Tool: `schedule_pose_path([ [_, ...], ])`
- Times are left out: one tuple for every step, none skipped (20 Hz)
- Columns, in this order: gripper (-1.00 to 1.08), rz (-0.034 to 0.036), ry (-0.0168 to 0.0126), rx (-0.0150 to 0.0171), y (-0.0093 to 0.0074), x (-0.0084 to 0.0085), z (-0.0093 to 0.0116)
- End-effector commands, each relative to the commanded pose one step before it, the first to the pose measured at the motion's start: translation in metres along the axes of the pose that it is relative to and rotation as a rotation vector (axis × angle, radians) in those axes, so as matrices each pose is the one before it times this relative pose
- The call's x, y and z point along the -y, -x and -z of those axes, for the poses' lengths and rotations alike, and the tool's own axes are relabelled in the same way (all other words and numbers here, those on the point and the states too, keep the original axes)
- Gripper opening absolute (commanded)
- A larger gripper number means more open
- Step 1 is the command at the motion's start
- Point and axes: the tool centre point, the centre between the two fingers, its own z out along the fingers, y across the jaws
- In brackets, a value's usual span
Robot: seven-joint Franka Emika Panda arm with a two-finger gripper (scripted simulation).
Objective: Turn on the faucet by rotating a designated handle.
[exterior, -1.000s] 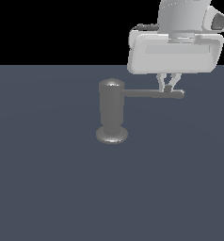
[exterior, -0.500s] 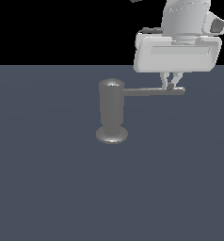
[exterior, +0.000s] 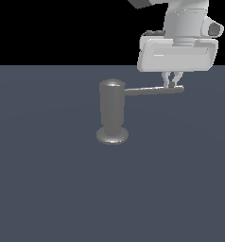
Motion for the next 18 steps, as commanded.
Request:
schedule_pose_path([
  [-1.0, -0.0053, -0.00244, 0.0156, -0.00284, -0.00726, -0.00966],
  [-1.0, -0.00084, -0.00019, 0.00067, -0.00223, -0.00223, -0.00034],
  [-1.0, -0.00065, -0.00015, 0.00052, -0.00223, -0.00212, -0.00025],
  [-1.0, -0.00065, -0.00015, 0.00052, -0.00222, -0.00211, -0.00025],
  [-1.0, -0.00075, -0.00017, 0.0006, -0.00221, -0.00216, -0.0003],
  [-1.0, -0.00065, -0.00015, 0.00052, -0.0022, -0.0021, -0.00025],
  [-1.0, -0.00065, -0.00015, 0.00051, -0.0022, -0.00209, -0.00025],
  [-1.0, -0.00084, -0.00019, 0.00066, -0.00217, -0.00219, -0.00034],
  [-1.0, -0.00053, -0.00012, 0.00042, -0.00218, -0.002, -0.00019],
  [-1.0, -0.00085, -0.00019, 0.00066, -0.00215, -0.00218, -0.00034],
  [-1.0, -0.00066, -0.00015, 0.00051, -0.00216, -0.00206, -0.00025],
  [-1.0, -0.00054, -0.00012, 0.00042, -0.00216, -0.00198, -0.00019],
  [-1.0, -0.00076, -0.00017, 0.00059, -0.00213, -0.0021, -0.00029],
  [-1.0, -0.00076, -0.00017, 0.00059, -0.00212, -0.00209, -0.00029],
  [-1.0, -0.00054, -0.00012, 0.00042, -0.00213, -0.00195, -0.00018],
  [-1.0, -0.00076, -0.00017, 0.00059, -0.0021, -0.00207, -0.00029],
  [-1.0, -0.00076, -0.00017, 0.00059, -0.00209, -0.00207, -0.00029],
  [-1.0, -0.00054, -0.00012, 0.00042, -0.0021, -0.00192, -0.00018],
])
